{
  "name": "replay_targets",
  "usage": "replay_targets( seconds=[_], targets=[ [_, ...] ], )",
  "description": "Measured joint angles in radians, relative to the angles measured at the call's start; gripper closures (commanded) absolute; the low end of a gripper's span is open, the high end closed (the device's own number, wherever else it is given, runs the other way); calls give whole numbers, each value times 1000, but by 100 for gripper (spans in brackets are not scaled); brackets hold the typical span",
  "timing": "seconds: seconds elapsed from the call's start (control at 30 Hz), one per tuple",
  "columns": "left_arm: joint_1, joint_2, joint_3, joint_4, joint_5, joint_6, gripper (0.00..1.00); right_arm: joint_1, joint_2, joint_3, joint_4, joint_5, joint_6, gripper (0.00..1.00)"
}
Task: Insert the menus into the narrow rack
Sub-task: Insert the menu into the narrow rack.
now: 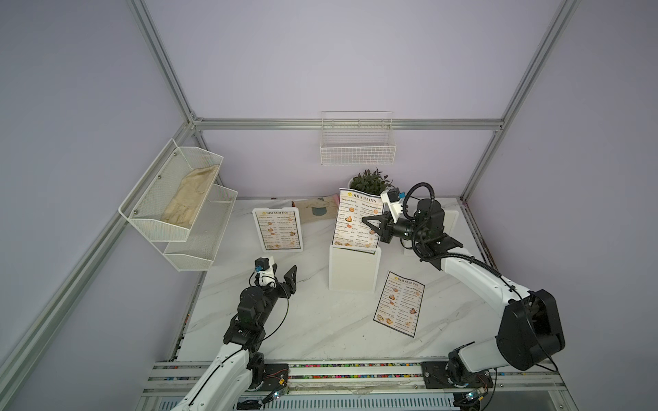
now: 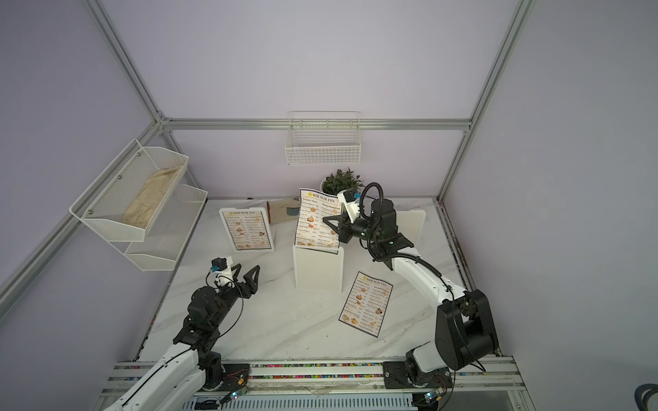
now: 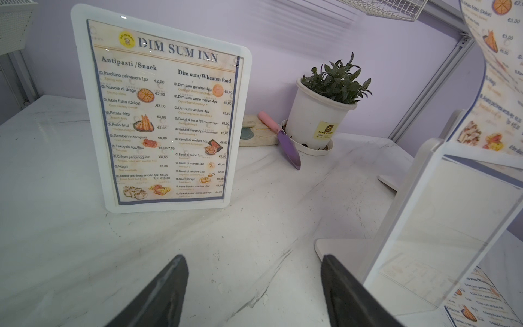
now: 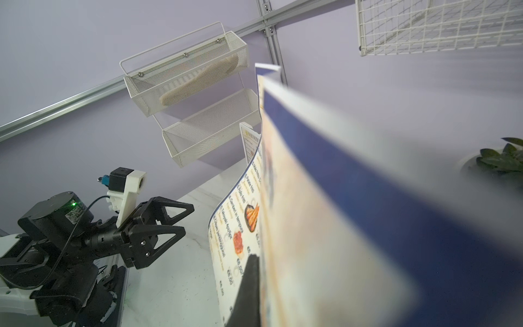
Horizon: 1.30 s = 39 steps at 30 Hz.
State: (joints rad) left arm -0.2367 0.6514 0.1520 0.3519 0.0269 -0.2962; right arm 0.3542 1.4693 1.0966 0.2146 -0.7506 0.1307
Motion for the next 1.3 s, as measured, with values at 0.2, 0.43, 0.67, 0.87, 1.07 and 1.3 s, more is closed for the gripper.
replay_targets(
  seconds=[0.2,0.43,0.67,0.87,1.07,1.3],
  targets=[
    [0,4,0,0,6,0,25,0,-9,0,-7,21,-6,100],
    [0,4,0,0,12,0,25,0,-32,1,-37,31,-22,100],
    [0,4,0,0,16,0,25,0,-33,0,-51,23,-31,100],
    [0,4,0,0,22,0,25,0,-33,-47,8,-4,-17,100],
    [0,4,0,0,23,0,25,0,-34,-126,65,-21,-1,100],
    [0,8,0,0,32,0,25,0,-34,-144,109,-27,21,97]
  ],
)
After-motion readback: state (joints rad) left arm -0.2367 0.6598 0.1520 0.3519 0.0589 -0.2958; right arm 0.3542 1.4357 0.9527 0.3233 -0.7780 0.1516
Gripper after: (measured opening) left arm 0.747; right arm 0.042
